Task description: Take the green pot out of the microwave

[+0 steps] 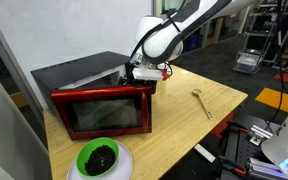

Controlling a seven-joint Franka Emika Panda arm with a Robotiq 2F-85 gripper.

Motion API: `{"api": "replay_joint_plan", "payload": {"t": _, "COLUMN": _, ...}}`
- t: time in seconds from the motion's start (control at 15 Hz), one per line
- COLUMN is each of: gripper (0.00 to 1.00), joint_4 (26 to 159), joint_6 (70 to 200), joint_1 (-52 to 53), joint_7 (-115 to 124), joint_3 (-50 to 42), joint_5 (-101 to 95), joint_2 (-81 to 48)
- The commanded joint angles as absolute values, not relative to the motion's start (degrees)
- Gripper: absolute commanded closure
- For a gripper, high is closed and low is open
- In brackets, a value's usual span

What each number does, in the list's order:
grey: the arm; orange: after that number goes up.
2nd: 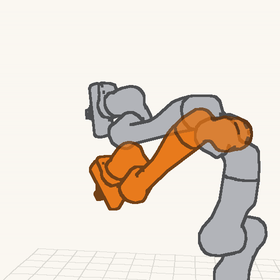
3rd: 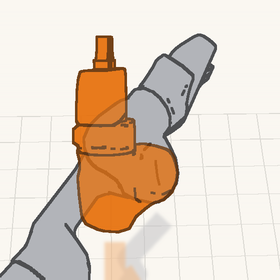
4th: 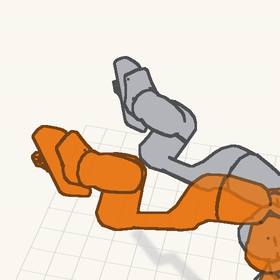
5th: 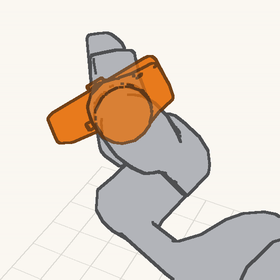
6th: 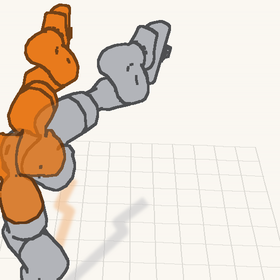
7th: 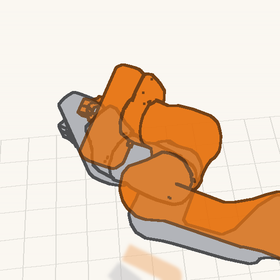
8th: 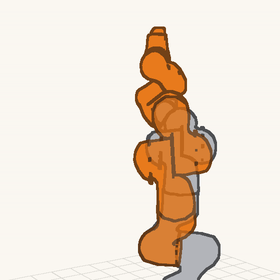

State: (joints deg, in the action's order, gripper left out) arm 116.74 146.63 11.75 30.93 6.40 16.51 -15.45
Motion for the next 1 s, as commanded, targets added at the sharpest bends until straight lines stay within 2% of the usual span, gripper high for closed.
{"api": "replay_joint_plan", "payload": {"t": 0.0, "gripper": 0.0, "joint_4": 114.67, "joint_6": 141.25, "joint_1": 8.86, "joint_7": 17.92, "joint_3": 11.62, "joint_5": 26.4, "joint_2": -14.32}}
{"api": "replay_joint_plan", "payload": {"t": 0.27, "gripper": 0.0, "joint_4": 113.16, "joint_6": 136.71, "joint_1": 9.02, "joint_7": 11.38, "joint_3": 12.21, "joint_5": 29.01, "joint_2": -13.72}}
{"api": "replay_joint_plan", "payload": {"t": 0.93, "gripper": 0.0, "joint_4": 115.21, "joint_6": 142.89, "joint_1": 11.25, "joint_7": 29.93, "joint_3": 3.1, "joint_5": 3.2, "joint_2": -15.9}}
